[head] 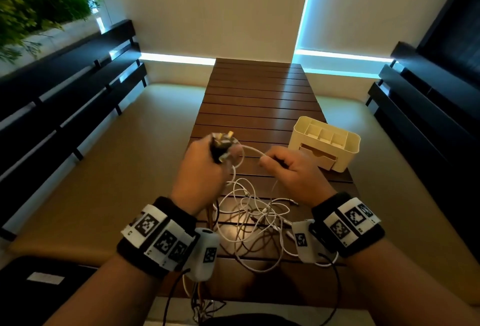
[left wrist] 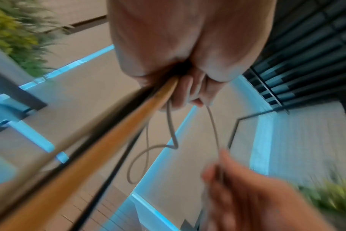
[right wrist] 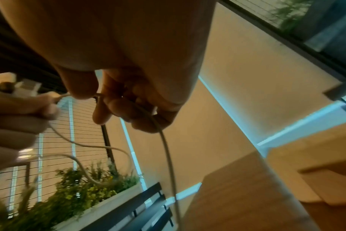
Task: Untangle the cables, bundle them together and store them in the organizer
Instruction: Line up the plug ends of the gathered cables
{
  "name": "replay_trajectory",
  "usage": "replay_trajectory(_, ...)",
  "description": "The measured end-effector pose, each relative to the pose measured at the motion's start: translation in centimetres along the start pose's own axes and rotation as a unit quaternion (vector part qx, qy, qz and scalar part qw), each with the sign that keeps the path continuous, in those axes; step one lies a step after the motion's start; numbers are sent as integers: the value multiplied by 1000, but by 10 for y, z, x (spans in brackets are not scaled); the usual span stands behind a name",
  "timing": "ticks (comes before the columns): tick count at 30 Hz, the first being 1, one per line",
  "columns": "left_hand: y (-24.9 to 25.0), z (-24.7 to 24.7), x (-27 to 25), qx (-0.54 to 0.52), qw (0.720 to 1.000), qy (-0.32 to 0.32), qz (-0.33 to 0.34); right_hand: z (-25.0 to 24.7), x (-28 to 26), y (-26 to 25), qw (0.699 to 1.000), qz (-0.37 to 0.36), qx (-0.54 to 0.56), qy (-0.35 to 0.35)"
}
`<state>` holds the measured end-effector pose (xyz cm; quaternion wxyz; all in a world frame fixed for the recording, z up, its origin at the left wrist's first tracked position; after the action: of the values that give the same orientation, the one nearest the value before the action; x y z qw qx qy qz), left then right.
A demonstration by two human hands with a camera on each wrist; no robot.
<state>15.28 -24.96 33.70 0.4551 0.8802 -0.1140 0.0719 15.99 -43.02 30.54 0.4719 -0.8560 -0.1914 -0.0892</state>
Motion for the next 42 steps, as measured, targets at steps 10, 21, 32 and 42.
replay_trajectory(10,-31,1,7,115,983,-119,-81,-27,4,13,997,25,-65,43)
replay_trajectory(21,0,22,-2,67,994,-71,38,-9,11,-25,993,-94,-65,-16)
replay_trajectory(32,-15,0,3,77,991,-85,-64,-11,-4,20,992,102,67,38)
replay_trajectory(42,8,16,0,79,991,-102,20,3,8,-18,999,-34,15,-31)
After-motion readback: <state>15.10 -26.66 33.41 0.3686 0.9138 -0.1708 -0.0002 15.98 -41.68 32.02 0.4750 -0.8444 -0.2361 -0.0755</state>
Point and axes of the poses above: each hand's wrist, its own x-axis towards the middle knuckle, its own z-axis out of the palm, y = z × x, the point moved 5 cm from there along x, towards the middle knuckle, and after that the axes turned 7 degrees about x, right-handed, at the moved point
